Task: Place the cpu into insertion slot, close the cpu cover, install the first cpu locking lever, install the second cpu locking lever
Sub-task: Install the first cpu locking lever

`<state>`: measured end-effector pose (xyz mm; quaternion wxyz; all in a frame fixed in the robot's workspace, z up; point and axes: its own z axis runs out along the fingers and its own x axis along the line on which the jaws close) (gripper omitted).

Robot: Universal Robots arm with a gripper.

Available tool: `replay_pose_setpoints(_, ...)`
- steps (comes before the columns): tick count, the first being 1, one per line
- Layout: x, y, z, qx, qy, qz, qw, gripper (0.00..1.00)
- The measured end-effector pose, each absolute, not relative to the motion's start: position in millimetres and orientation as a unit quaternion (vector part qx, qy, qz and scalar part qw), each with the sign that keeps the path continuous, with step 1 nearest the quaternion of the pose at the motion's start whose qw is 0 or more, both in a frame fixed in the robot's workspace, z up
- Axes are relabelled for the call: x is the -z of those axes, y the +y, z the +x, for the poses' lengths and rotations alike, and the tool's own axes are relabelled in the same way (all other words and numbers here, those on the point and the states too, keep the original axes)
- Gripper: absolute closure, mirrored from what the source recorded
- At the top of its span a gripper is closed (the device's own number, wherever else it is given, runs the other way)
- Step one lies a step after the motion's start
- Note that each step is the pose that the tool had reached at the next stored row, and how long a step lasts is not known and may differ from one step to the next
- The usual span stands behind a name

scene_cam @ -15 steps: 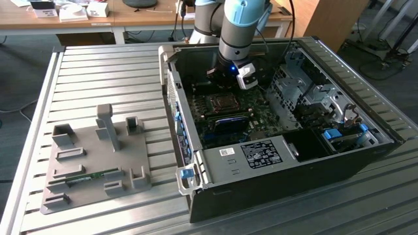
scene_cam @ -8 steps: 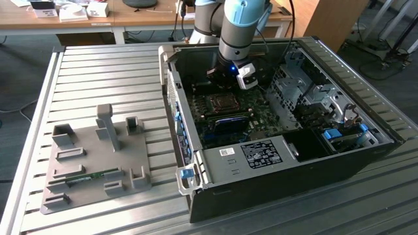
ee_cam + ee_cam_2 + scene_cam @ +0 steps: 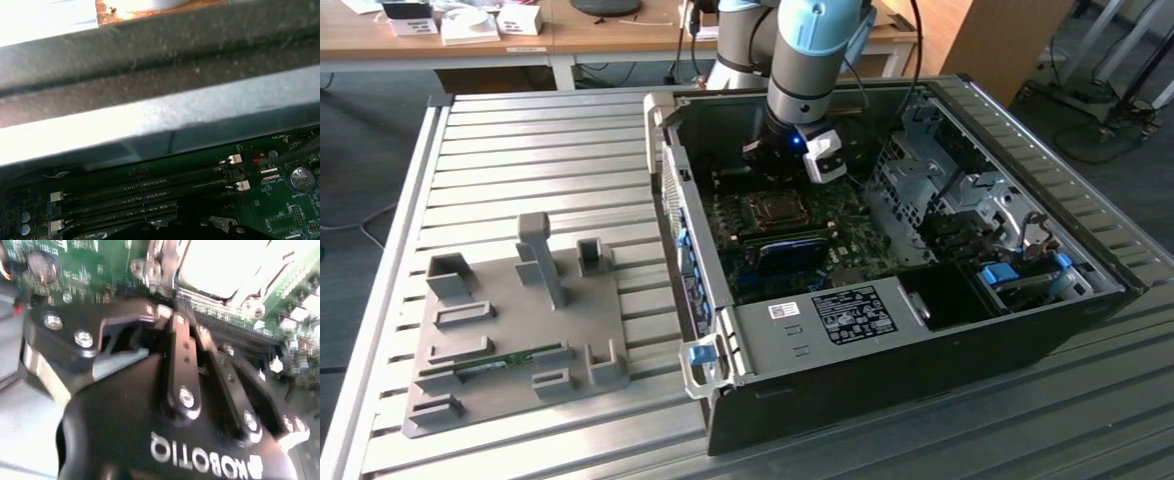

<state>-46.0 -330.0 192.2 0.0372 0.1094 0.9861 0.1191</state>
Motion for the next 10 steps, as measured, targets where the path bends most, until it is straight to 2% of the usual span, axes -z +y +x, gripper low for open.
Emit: replay_pose_setpoints(10,-194.7,-330.0,-46.1,-0.119,0.986,0.109,0.037,0.89)
